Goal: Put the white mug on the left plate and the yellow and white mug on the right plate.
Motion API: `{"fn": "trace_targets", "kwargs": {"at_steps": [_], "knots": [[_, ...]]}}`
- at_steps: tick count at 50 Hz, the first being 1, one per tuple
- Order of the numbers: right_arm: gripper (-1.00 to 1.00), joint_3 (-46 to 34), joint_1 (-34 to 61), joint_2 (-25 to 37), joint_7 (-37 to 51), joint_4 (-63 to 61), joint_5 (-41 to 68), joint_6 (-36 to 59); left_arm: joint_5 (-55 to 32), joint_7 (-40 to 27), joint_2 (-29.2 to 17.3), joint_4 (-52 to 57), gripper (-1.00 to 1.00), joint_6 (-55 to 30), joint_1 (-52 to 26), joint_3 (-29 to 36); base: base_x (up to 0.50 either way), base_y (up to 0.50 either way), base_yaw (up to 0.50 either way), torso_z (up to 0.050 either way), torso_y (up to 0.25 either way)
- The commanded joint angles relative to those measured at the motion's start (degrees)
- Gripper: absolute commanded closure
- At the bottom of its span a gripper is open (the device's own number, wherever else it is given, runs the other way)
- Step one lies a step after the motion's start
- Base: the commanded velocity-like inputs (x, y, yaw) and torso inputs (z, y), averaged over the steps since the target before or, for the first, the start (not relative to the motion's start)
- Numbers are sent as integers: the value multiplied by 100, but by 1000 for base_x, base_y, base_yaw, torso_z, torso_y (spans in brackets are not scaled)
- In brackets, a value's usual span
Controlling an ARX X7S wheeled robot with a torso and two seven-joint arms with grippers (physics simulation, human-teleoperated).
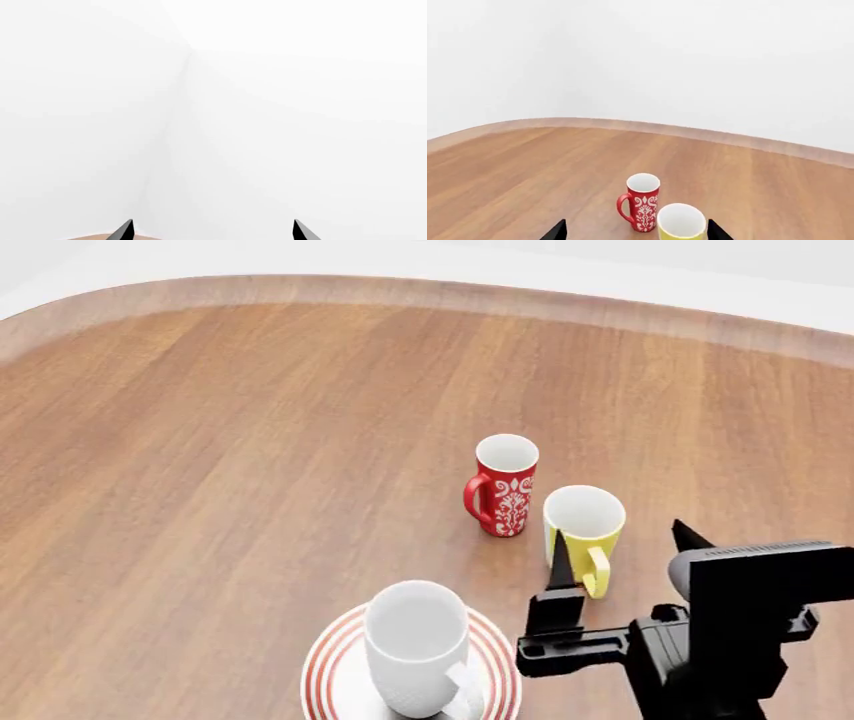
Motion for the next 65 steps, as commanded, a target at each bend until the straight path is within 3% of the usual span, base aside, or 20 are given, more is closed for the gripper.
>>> {"fn": "trace_targets", "kwargs": {"at_steps": [1, 16, 33, 35, 40, 45, 65], "knots": [[-100, -241, 913, -430, 665, 716, -424, 210, 1, -25, -12, 25, -100, 17, 22, 1, 0, 0, 0, 0, 0], [-100, -745, 2059, -798, 623, 3129, -1062, -391, 55, -24, 3, 42, -100, 56, 54, 61, 0, 0, 0, 0, 0], [-100, -830, 2127, -818, 561, 3329, -1033, -383, 46, -18, -20, 6, -100, 91, 65, 83, 0, 0, 0, 0, 0], [-100, -975, 2559, -805, 575, 3664, -1237, -440, 86, -66, -61, 17, -100, -36, -41, 147, 0, 0, 0, 0, 0], [-100, -1120, 4012, -1106, 217, 6003, -1472, -1313, 10, -91, -160, -14, -100, -142, -199, 152, 0, 0, 0, 0, 0], [-100, -1249, 5464, -1529, -155, 9292, -1746, -2890, -80, -110, -181, 13, -100, -75, -131, 36, 0, 0, 0, 0, 0], [-100, -533, 5422, -1627, -177, 9326, -2499, -2327, 162, -99, -111, 39, -100, 44, -36, 105, 0, 0, 0, 1, -63]]}}
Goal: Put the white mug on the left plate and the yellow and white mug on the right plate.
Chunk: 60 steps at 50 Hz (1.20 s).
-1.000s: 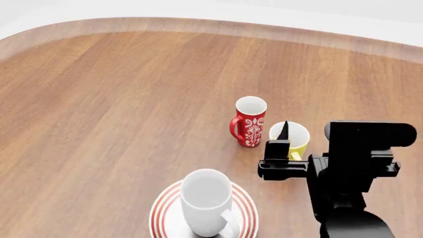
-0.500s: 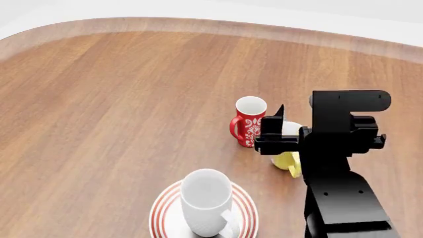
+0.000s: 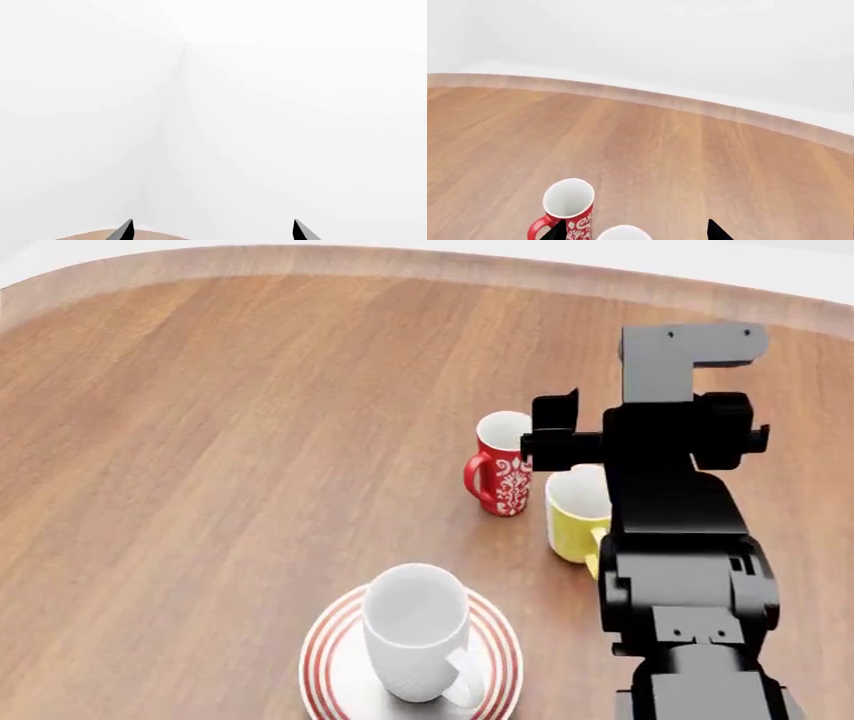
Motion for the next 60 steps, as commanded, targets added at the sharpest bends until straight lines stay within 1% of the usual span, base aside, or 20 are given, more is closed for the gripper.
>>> {"fn": "trace_targets", "kwargs": {"at_steps": [1, 5, 16, 23, 26, 27, 32, 39, 41, 46, 54, 55, 59, 60], "knots": [[-100, 343, 187, -87, -68, 554, -407, -47, 43, -14, 24, -5, -100, 57, 26, 5, 0, 0, 0, 0, 0], [-100, 437, 187, -85, -62, 554, -490, -8, 229, -34, 33, 2, -100, 37, 22, 30, 0, 0, 0, 0, -110], [-100, 544, 176, -113, -105, 554, -609, -4, 92, 0, 21, -3, -100, 143, 85, -5, 0, 0, 0, 0, -250], [-100, 582, 135, -127, -136, 554, -638, -15, 38, -58, 42, -38, -100, 157, 44, -33, 0, 0, 0, 0, 0], [-100, 591, 137, -129, -139, 554, -648, -19, 184, -57, 36, -23, -100, 135, 39, 1, 0, 0, 0, 0, -46], [-100, 595, 138, -128, -136, 554, -650, -20, 359, -81, 33, -15, -100, 77, 20, 32, 0, 0, 0, 0, -250], [-100, 611, 135, -123, -137, 554, -656, -23, 189, -35, 7, -28, -100, 128, 36, 32, 0, 0, 0, 0, -250], [-100, 628, 135, -129, -154, 554, -659, -32, 169, -44, -22, -45, -100, 92, -3, 60, 0, 0, 0, 0, -7], [-100, 639, 123, -129, -151, 554, -656, -34, 282, -64, -8, -59, -100, 94, -7, 53, 0, 0, 0, 0, 0], [-100, 669, 117, -126, -156, 554, -650, -57, 430, -20, -25, -65, -100, 66, -37, 158, 0, 0, 0, 0, -223], [-100, 687, 79, -131, -195, 554, -658, -201, 317, -19, -33, -130, -100, 86, -69, 158, 0, 0, 0, 0, -250], [-100, 688, 76, -126, -174, 554, -664, -187, 197, -28, -26, -140, -100, 92, -90, 156, 0, 0, 0, 0, 0], [-100, 761, 76, -98, -112, 554, -631, -311, 165, -37, -35, -118, -100, 118, -54, 116, 0, 0, 0, 0, 0], [-100, 801, 80, -91, -91, 554, -609, -457, 164, -44, -32, -125, -100, 123, -52, 108, 0, 0, 0, 0, 0]]}}
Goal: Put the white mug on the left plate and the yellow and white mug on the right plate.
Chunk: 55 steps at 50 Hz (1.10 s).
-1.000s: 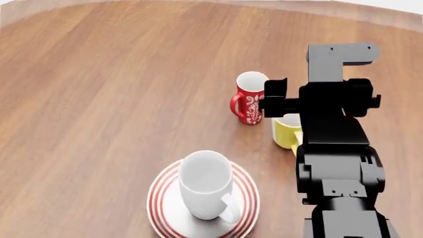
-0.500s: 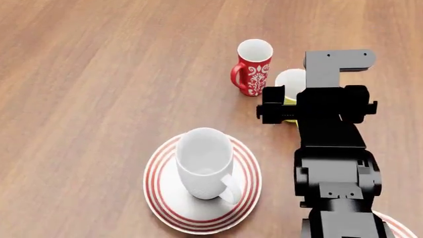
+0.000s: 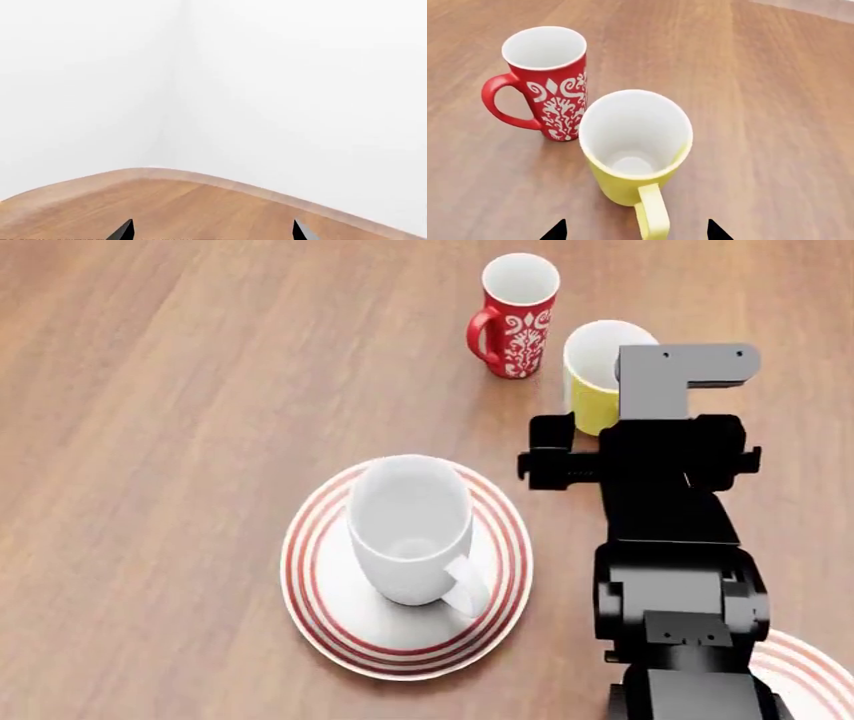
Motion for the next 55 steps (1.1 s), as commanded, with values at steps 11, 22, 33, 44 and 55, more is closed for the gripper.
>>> {"fn": "trace_targets", "kwargs": {"at_steps": [11, 22, 33, 44, 55], "knots": [[-100, 118, 3, 48, 122, -2, -5, -662, -119, -27, 0, 4, -100, 99, 52, -50, 0, 0, 0, 0, 0], [-100, 180, -31, 56, 148, -2, 4, -645, 13, -40, -11, 44, -100, 91, 70, -8, 0, 0, 0, 0, -125], [-100, 256, -25, 80, 160, -2, 10, -622, -49, -99, -25, 63, -100, 98, 72, -61, 0, 0, 0, 0, -12], [-100, 277, -58, 59, 125, -2, -19, -635, -116, -82, -44, 55, -100, 171, 99, -85, 0, 0, 0, 0, -114], [-100, 274, -25, 67, 110, -2, -29, -689, -158, -79, -49, 39, -100, 198, 92, -62, 0, 0, 0, 0, 0]]}}
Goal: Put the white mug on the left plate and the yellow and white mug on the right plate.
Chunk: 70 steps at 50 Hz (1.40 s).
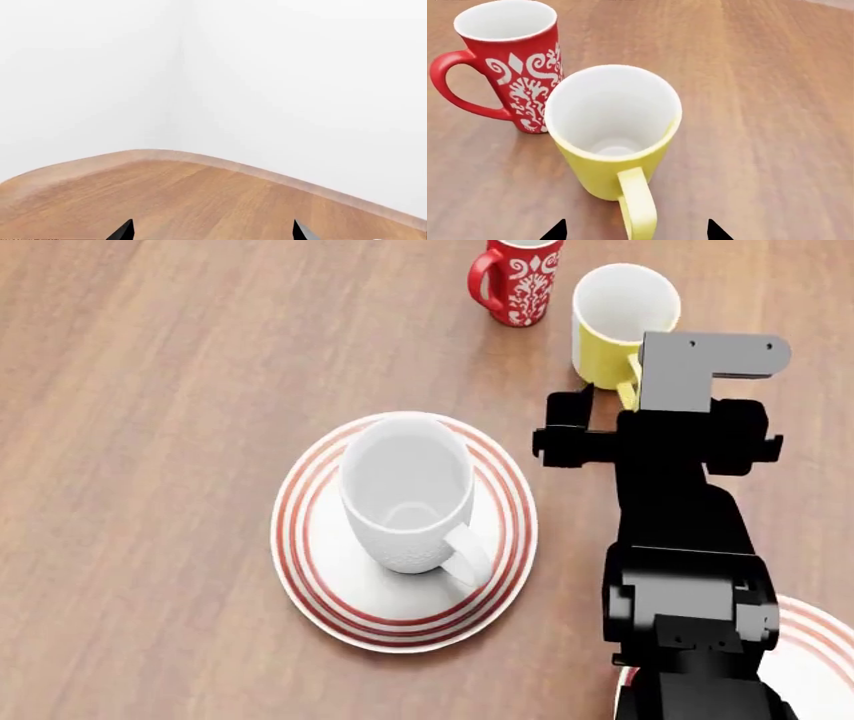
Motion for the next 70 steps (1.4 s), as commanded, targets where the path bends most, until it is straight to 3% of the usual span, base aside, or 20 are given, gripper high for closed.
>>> {"fn": "trace_targets", "kwargs": {"at_steps": [1, 39, 40, 57, 70], "knots": [[-100, 1, 29, 3, -2, -2, -19, -56, -64, 0, -10, -14, -100, 39, 3, 1, 0, 0, 0, 0, 0], [-100, -26, 154, 15, 43, -1, 10, -26, -46, -22, -43, -4, -100, 121, 62, 8, 0, 0, 0, 0, -43], [100, 9, 165, 20, 33, -1, 35, -66, -50, -22, -44, -7, -100, 122, 58, 9, 0, 0, 0, 0, 0], [100, 173, 72, 28, -91, -2, 40, -611, -87, -35, -67, 7, -100, 176, 74, 0, 0, 0, 0, 0, 0], [100, 409, -113, 50, -322, -9, 139, -1994, -67, -46, -72, -23, -100, 187, 74, 39, 0, 0, 0, 0, 0]]}}
